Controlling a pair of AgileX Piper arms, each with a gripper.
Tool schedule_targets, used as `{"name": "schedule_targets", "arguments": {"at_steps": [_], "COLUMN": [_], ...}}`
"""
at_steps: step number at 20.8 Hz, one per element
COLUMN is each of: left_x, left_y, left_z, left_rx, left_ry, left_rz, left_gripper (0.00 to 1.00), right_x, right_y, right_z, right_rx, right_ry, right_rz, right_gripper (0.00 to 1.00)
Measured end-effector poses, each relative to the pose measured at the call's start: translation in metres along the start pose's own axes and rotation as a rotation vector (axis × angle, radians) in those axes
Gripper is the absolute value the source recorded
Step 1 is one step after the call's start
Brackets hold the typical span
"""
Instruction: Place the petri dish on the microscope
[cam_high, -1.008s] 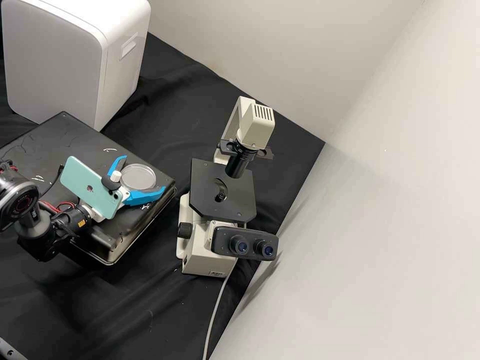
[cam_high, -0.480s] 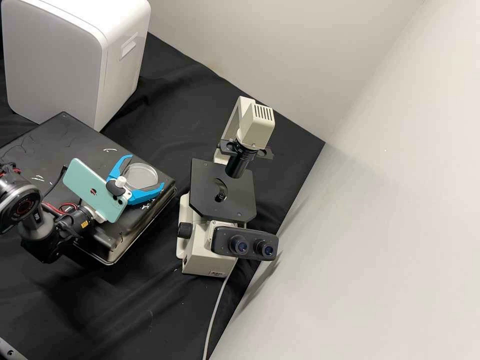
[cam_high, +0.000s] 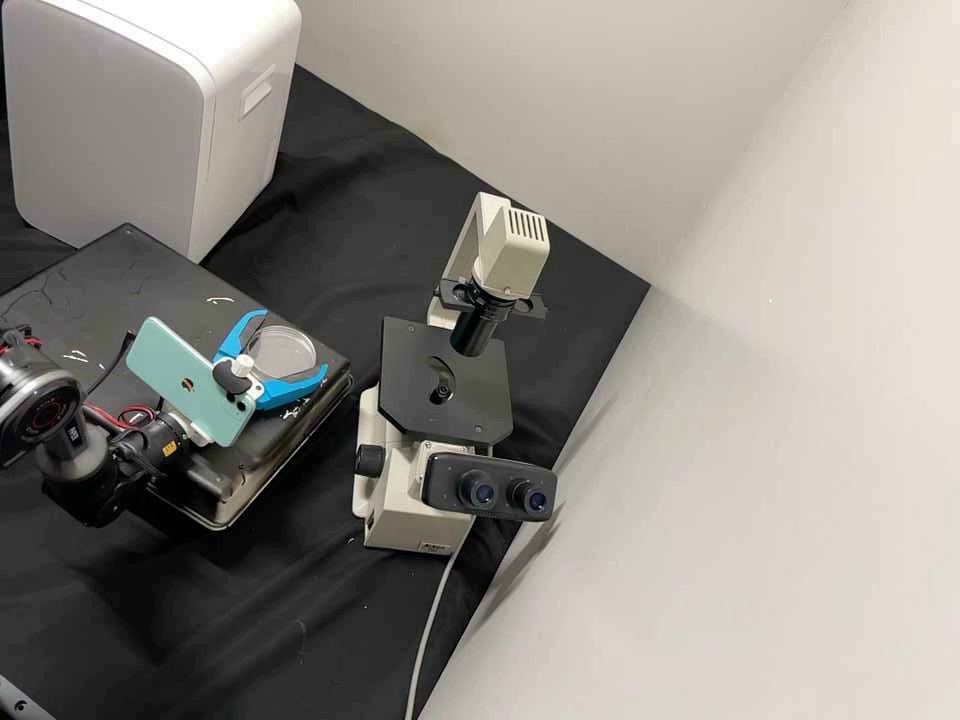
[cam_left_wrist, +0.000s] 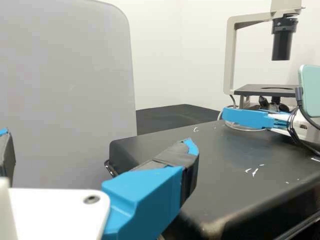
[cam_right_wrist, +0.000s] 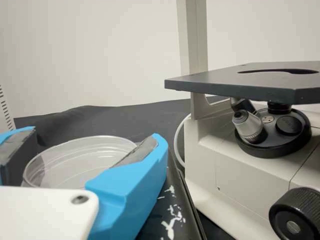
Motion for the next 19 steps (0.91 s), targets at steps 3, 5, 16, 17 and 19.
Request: {"name": "schedule_targets", "arguments": {"at_steps": [3,5,16,17,19], "left_x": [0.000,0.000,0.000,0.000,0.000], "left_y": [-0.0002,-0.0003,-0.0004,-0.0004,-0.0005], "left_z": [0.001,0.001,0.002,0.002,0.002], "left_rx": [0.000,0.000,0.000,0.000,0.000], "left_ry": [-0.004,-0.007,-0.011,-0.011,-0.013], "left_rz": [-0.001,-0.002,-0.002,-0.002,-0.003], "left_gripper": [1.00,1.00,1.00,1.00,1.00], "right_x": [0.000,0.000,-0.002,-0.003,-0.008], "right_y": [0.000,0.000,0.005,0.006,0.009], "right_z": [0.000,0.000,-0.007,-0.008,-0.010], "right_rx": [0.000,0.000,-0.001,-0.001,-0.001], "right_ry": [0.000,0.000,0.013,0.014,0.015], "right_rz": [0.000,0.000,0.010,0.012,0.017], "right_gripper": [0.00,0.00,0.00,0.00,0.00]}}
